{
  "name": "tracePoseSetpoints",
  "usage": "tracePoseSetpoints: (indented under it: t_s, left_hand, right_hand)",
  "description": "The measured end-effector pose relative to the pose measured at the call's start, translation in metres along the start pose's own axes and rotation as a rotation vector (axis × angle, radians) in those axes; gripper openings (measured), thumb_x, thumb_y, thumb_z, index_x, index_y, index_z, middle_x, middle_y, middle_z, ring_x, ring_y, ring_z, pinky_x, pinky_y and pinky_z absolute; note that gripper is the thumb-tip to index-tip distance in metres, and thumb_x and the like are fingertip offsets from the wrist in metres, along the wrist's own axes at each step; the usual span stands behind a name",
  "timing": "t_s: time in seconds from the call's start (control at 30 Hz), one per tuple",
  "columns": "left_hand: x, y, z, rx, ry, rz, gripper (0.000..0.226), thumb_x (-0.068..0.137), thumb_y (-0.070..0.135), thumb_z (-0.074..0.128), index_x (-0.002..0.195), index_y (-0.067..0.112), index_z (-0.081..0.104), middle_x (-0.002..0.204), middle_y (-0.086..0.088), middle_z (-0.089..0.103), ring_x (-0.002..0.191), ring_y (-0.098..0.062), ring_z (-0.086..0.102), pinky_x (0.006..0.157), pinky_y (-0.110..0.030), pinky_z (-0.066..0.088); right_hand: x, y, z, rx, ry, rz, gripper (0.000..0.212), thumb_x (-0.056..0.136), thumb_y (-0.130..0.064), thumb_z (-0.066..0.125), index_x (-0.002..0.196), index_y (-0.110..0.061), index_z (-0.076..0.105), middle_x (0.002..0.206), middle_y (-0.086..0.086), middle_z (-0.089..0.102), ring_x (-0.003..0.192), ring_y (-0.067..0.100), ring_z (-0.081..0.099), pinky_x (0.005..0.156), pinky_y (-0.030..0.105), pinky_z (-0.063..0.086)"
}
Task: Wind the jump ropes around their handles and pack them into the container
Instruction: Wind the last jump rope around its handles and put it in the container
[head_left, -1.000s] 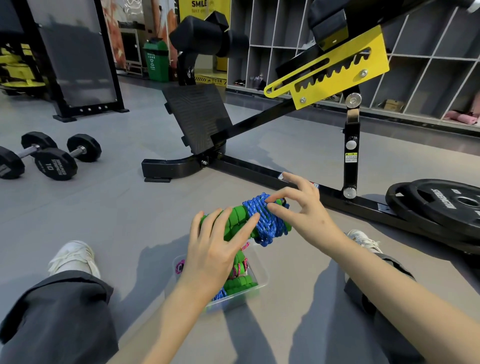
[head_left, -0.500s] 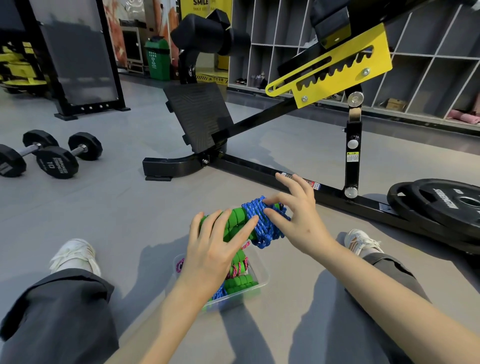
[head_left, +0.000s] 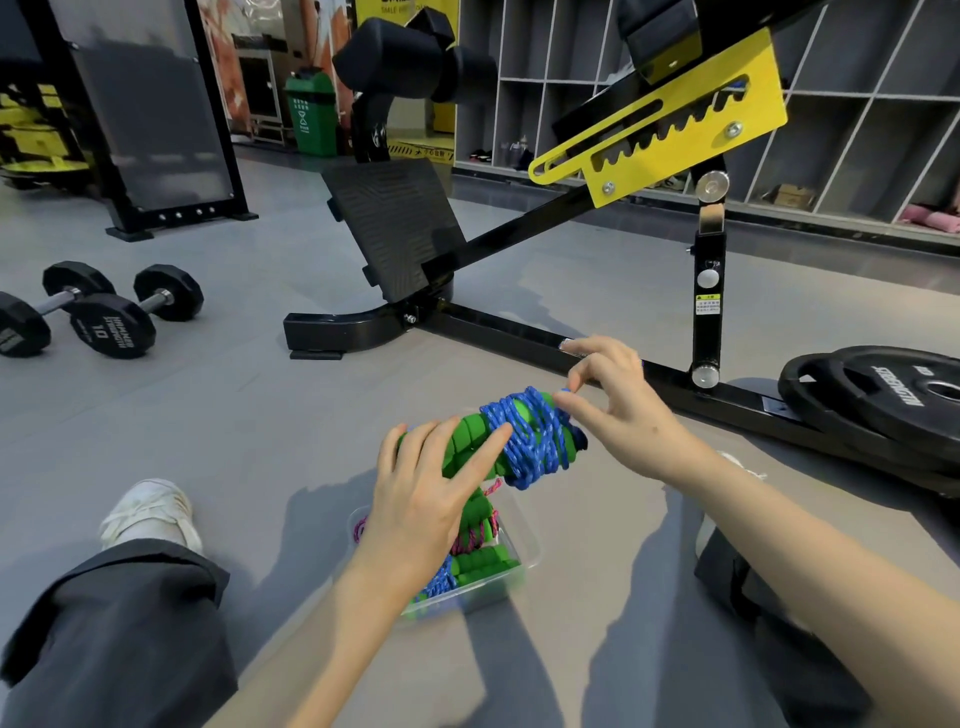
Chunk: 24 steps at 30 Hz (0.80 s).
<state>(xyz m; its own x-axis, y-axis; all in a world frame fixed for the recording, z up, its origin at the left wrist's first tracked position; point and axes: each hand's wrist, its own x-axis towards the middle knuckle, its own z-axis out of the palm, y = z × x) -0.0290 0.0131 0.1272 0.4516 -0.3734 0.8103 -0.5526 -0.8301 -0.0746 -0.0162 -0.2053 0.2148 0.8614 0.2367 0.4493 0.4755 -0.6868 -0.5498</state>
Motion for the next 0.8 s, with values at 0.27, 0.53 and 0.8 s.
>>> tracePoseSetpoints:
  t_s: [0.27,0.53,0.8]
  left_hand:
    - [-0.004,0.009,0.0,-0.094,-0.097,-0.048,0.091,0.059,-0.009,0.074,0.138,0.022,0.04,0.111,-0.015,0.06,0.101,-0.028,0.046,0.09,-0.044,0.038]
    - [-0.003,0.009,-0.003,-0.151,-0.074,-0.069,0.086,0.061,-0.009,0.076,0.136,0.018,0.042,0.11,-0.014,0.059,0.102,-0.027,0.046,0.091,-0.042,0.037]
    - [-0.005,-0.003,-0.004,-0.163,-0.085,-0.102,0.075,0.07,0.005,0.066,0.138,0.022,0.038,0.114,-0.013,0.058,0.105,-0.027,0.046,0.091,-0.045,0.04]
  right_hand:
    - [-0.006,0.017,0.034,-0.147,0.232,-0.026,0.01,0.087,-0.015,0.061,0.087,-0.007,0.054,0.119,0.009,0.05,0.119,0.024,0.037,0.095,0.018,0.02]
    - [-0.002,0.018,0.033,-0.28,0.353,-0.329,0.012,0.087,-0.011,0.056,0.087,-0.006,0.066,0.079,0.004,0.064,0.094,0.016,0.051,0.109,0.042,0.025]
    - [-0.032,0.028,0.038,-0.485,0.001,-0.514,0.063,0.098,-0.043,0.038,0.141,0.002,0.032,0.149,0.016,0.033,0.141,0.024,0.026,0.116,0.046,0.019]
